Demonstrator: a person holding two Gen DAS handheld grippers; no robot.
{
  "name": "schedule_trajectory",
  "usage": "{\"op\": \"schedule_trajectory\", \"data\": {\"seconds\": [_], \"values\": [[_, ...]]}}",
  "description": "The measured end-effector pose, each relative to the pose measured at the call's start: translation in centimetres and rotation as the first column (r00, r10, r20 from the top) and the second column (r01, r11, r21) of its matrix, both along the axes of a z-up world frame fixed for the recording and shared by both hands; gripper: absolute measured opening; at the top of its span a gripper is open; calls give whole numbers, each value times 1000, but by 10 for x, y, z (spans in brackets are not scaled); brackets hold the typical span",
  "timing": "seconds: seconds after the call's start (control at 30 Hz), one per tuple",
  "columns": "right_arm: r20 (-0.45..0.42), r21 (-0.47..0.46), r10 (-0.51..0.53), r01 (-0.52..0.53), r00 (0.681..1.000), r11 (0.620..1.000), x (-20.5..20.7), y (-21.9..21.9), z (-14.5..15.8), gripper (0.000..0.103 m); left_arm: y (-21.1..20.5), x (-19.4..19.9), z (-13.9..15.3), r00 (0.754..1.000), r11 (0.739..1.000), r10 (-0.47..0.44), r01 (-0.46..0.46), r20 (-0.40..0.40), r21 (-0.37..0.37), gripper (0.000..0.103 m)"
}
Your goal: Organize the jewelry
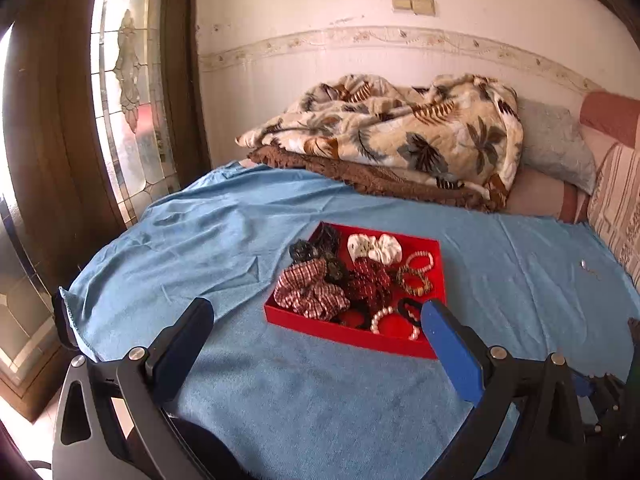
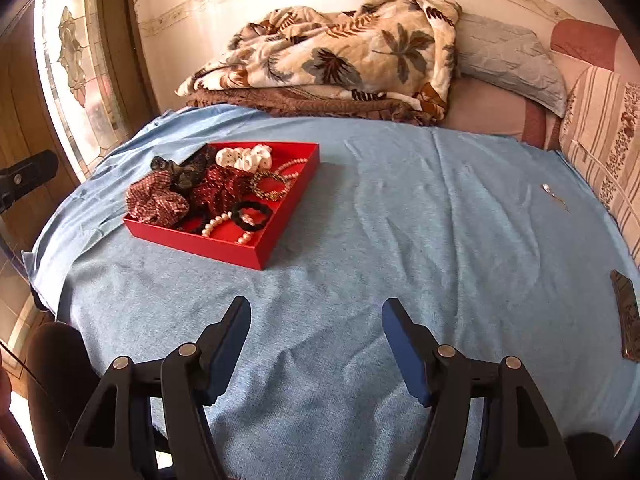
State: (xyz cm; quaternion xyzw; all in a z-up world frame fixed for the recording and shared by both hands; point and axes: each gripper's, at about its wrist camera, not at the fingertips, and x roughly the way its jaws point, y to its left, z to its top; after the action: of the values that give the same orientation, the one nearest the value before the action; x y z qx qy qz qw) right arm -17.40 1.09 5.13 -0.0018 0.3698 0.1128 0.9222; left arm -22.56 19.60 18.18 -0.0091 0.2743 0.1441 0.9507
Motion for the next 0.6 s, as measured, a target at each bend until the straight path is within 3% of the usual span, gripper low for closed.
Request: {"op": "schedule_trajectory", "data": {"seconds": [0.33,0.6], "values": [[-9,-31,8,-8,1000,999,-2,11,-5,75,9,5,-20,998,998,3,-7,-68,-61,103],[-11,-41,12,-12,1000,999,-3,14,-6,75,7,7,-32,994,998,6,-12,-111,-53,103]]}}
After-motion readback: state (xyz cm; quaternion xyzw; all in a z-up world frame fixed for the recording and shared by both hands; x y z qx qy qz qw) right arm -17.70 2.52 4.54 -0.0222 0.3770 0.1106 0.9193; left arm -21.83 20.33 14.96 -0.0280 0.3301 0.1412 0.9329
